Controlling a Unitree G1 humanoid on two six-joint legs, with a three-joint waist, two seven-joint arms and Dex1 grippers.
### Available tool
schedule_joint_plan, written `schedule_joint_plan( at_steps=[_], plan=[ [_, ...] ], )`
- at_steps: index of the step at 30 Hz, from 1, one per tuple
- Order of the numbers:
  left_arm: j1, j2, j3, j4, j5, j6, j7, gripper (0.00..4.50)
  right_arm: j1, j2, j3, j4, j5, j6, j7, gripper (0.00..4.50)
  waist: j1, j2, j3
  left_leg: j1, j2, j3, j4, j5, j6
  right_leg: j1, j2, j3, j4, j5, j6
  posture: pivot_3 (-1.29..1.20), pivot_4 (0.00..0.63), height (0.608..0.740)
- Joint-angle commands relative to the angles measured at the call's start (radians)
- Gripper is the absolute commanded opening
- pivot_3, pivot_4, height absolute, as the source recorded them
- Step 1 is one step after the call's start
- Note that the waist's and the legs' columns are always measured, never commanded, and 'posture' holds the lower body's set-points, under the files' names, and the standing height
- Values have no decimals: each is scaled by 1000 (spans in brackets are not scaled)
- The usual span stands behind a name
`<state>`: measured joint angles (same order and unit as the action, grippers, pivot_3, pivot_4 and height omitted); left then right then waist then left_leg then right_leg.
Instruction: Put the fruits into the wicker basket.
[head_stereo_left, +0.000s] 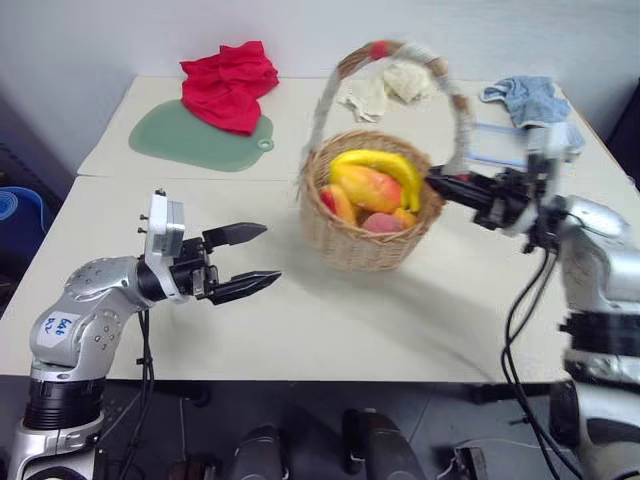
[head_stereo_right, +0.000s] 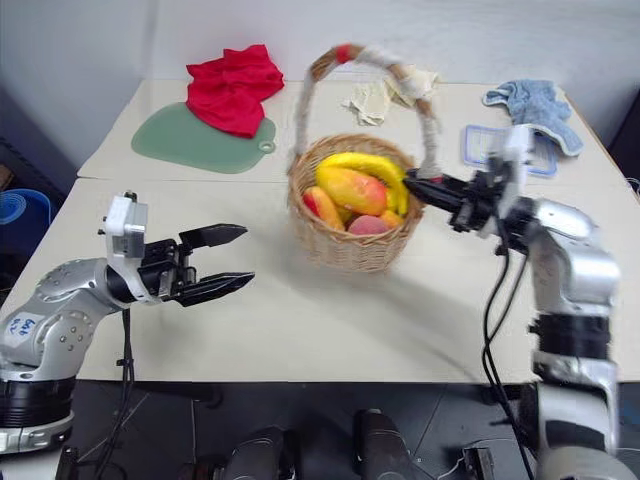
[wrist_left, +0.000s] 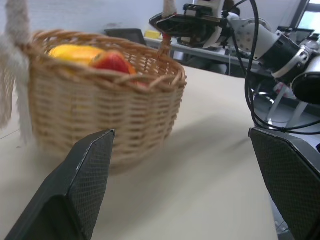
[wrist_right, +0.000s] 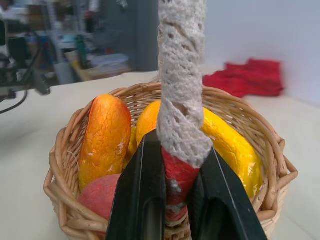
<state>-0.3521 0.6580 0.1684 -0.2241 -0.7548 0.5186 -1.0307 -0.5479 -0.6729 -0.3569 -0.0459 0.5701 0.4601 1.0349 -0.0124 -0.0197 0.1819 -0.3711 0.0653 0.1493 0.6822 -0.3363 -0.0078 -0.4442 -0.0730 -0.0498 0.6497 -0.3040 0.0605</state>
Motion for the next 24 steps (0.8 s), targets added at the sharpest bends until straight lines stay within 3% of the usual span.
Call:
schedule_joint_plan(
  at_steps=[1, 4, 7, 15, 16, 19, 24],
  plan=[
    [-40, -22, -36, 19, 0, -15, -40, 4500, 106, -41, -181, -136, 39, 28, -134, 171, 6, 0, 0, 0, 0, 0, 0, 0, 0, 0, 0, 0, 0, 0, 0, 0, 150, 740],
    [-99, -52, -81, 76, 22, -30, -79, 4500, 252, -79, -274, -117, -24, -43, -153, 171, 10, 0, 0, 1, -2, 1, 0, 1, 1, 1, 1, 1, 1, 0, 0, 0, 150, 740],
    [-154, -81, -115, 135, 51, -57, -109, 4500, 300, -84, -322, 22, -63, -165, -167, 171, 8, 0, 0, 1, -3, 2, 0, 1, 1, 1, 8, 2, 1, 0, 1, 0, 150, 740],
    [-208, -100, -147, 168, 79, -68, -163, 4500, 160, -171, -260, 522, -140, -370, -134, 171, -17, 0, 0, 4, -1, 5, 0, 2, 1, 0, 12, 6, 2, 0, 1, 0, 150, 740],
    [-210, -97, -145, 171, 83, -68, -166, 4500, 142, -181, -252, 559, -141, -372, -136, 909, -17, 0, 0, 4, -1, 5, 0, 2, 1, 1, 12, 7, 2, 0, 1, 0, 150, 740],
    [-206, -84, -133, 178, 93, -73, -175, 4500, 125, -203, -245, 601, -140, -393, -127, 1784, -17, 0, 0, 4, 0, 5, 0, 2, 1, 0, 12, 7, 3, 0, 1, 0, 150, 740],
    [-169, -52, -108, 178, 101, -79, -173, 4500, 263, -222, -310, 441, -101, -359, -108, 3472, -13, 0, 0, 3, 1, 4, 0, 2, 1, 0, 11, 7, 2, 0, 1, 0, 150, 740]
  ],
)
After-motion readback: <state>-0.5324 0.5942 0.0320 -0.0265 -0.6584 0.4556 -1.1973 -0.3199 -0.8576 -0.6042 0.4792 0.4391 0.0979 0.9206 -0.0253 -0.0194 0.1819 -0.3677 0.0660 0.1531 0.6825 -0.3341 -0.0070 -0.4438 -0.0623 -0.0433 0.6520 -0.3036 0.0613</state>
